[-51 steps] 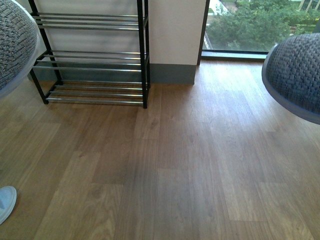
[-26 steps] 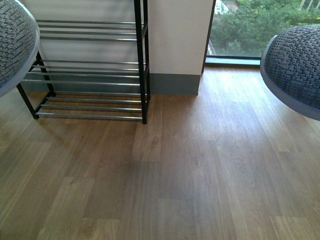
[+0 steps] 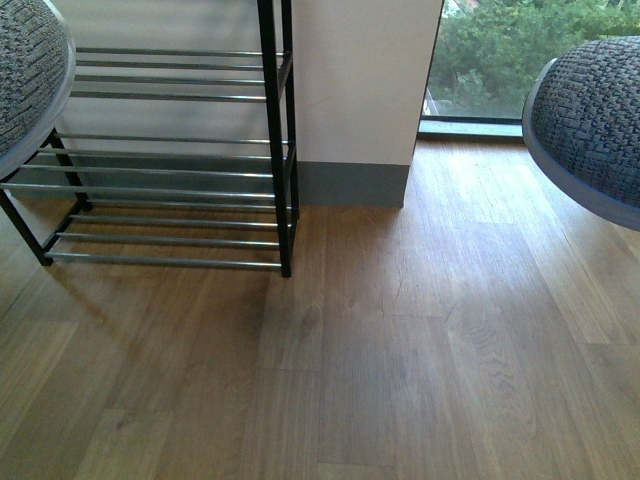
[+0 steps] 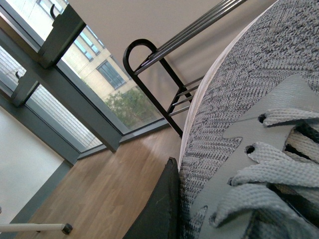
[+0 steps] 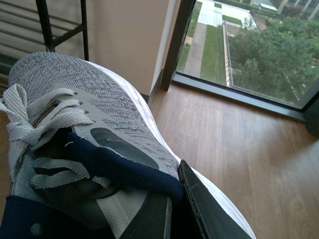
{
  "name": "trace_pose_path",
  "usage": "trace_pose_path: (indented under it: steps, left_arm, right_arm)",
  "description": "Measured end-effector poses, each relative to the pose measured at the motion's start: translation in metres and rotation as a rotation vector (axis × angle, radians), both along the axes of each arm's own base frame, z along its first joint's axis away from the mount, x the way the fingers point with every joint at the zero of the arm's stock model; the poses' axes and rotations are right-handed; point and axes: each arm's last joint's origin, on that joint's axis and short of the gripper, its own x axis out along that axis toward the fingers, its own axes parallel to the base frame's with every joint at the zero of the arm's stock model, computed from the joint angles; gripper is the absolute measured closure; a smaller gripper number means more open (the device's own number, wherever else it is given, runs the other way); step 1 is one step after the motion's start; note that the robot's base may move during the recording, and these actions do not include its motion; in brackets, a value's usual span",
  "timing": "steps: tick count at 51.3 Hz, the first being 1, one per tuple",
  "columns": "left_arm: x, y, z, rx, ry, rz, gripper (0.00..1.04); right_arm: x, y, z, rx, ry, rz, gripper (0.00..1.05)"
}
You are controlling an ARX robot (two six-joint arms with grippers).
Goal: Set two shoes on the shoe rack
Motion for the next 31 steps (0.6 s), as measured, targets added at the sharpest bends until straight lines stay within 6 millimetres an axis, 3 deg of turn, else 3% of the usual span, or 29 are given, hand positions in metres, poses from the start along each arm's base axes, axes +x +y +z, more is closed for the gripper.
trace_pose_path:
  steps: [31]
  left_arm:
    - [-0.0002,-0.0004,0.0004,0.0,-0.002,-0.004,1.02]
  right_arm:
    - [0.0001,-0.0001,-0.0001,0.0,0.001,-0.003,1.03]
